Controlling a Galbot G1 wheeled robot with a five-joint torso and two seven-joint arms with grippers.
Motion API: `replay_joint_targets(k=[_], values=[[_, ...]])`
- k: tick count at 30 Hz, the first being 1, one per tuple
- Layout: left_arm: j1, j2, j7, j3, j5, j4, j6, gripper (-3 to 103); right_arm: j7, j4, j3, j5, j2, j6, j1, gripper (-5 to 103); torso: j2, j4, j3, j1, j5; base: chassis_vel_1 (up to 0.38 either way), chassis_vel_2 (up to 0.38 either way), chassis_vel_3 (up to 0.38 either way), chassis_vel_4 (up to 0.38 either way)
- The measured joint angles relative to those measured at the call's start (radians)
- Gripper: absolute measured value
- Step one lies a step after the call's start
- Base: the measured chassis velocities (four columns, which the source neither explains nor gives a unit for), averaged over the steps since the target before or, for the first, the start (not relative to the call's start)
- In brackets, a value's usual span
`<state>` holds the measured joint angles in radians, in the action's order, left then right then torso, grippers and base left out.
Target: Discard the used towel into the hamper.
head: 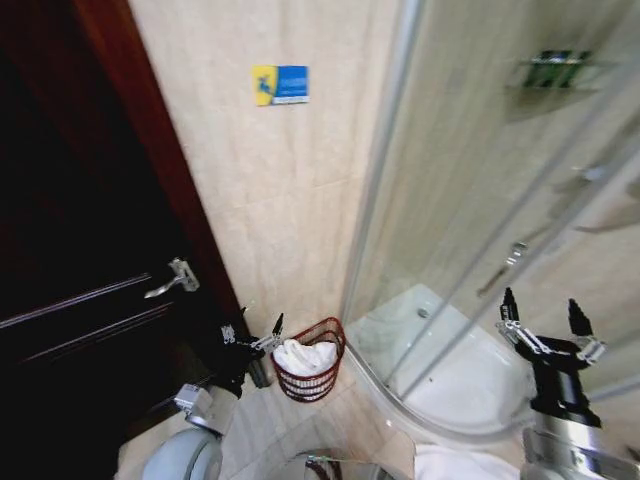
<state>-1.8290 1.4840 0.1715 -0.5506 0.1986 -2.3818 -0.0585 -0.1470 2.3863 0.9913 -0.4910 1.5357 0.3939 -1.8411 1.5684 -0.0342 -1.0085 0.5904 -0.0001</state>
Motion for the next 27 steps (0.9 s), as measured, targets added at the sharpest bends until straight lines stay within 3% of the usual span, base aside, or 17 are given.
replay_joint_targets(k=[11,27], values=[[0.0,0.0,0.0,0.0,0.0,0.0,0.0,100,0.066,0.074,0.074,-0.111,-0.014,-0.093,0.033,100,0.0,0.0,0.0,0.0,0.0002,-0.125,-0.118,-0.124,-0.124],[0.0,0.0,0.0,0.0,0.0,0.0,0.0,100,0.126,0.1,0.071,-0.116,-0.017,-0.146,0.06,100,0.0,-0.0001,0.0,0.0,0.0004,-0.122,-0.119,-0.132,-0.121]])
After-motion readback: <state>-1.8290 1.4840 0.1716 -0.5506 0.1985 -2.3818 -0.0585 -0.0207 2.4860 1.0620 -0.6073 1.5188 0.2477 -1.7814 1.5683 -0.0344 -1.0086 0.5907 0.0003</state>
